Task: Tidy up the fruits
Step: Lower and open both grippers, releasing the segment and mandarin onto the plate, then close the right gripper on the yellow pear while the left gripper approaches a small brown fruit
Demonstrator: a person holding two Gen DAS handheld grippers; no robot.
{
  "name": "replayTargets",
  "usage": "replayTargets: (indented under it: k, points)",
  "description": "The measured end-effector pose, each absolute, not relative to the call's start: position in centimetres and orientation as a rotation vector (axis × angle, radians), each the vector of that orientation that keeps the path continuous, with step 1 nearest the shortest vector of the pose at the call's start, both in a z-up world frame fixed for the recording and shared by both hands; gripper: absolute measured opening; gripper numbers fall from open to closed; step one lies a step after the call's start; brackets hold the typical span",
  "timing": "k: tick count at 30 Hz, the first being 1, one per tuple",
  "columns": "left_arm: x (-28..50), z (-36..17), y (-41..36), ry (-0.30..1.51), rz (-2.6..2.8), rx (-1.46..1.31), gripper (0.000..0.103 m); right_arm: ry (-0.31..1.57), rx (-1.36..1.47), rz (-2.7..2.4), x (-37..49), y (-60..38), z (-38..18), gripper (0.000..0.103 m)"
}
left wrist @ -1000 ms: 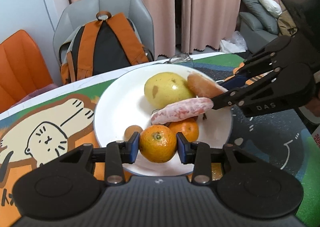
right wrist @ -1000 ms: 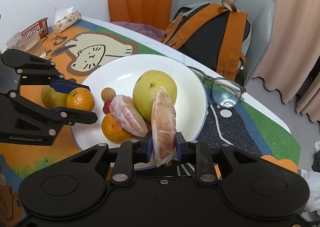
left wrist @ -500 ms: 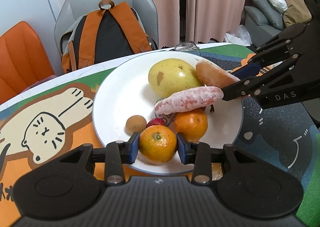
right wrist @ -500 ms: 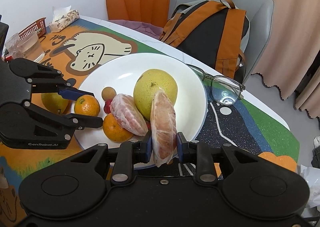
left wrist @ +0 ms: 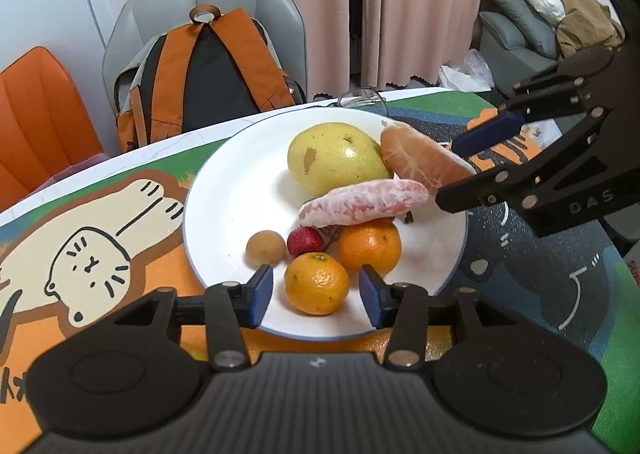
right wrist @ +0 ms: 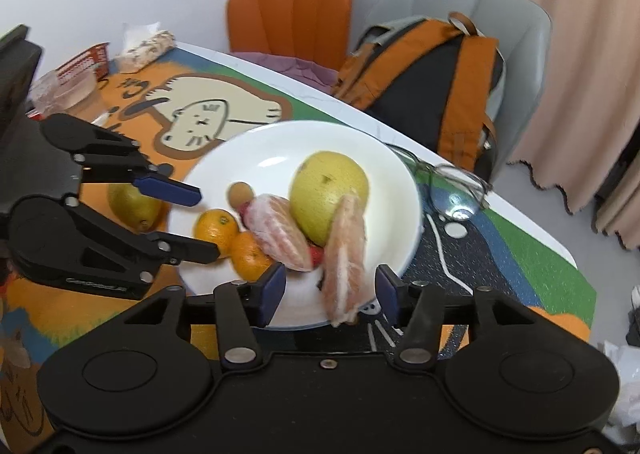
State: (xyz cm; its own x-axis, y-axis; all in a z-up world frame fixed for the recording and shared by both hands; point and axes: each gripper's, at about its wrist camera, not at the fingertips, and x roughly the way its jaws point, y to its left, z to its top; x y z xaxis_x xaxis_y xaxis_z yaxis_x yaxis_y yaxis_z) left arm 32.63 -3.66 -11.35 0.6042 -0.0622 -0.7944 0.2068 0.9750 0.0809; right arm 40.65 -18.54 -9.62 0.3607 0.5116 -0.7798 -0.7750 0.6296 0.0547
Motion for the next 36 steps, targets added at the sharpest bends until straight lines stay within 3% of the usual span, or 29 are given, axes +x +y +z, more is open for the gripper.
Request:
replayTargets:
  k: [3,20,25,27,29,36]
  points:
    - [32.1,-11.2,-3.5,0.913,-0.152,0.172,0.047,0.846,-0.341,0.874,40.0,-18.4,-8.9,0.056]
    - [25.7,-8.9,0.1,0.887,-0.059,0.137,0.050,0.781,-0.345,1.015,36.3,-13.5,-6.6,0.056]
    - [24.4,-8.5,0.9,0.872,-0.033,0.135,0.063,0.758,-0.348,1.061,34.9,-11.8,-6.2,0.069]
    - [23.8,-8.5,1.3,0.868,-0.009,0.135,0.074,0.740,-0.352,1.075,34.3,-11.1,-6.0,0.078]
    - [23.4,-8.4,1.8,0.866,0.004,0.134,0.077,0.729,-0.350,1.092,33.8,-10.6,-5.8,0.085]
    - [21.9,-8.5,3.8,0.871,0.045,0.130,0.078,0.745,-0.367,1.148,32.6,-7.8,-6.0,0.089]
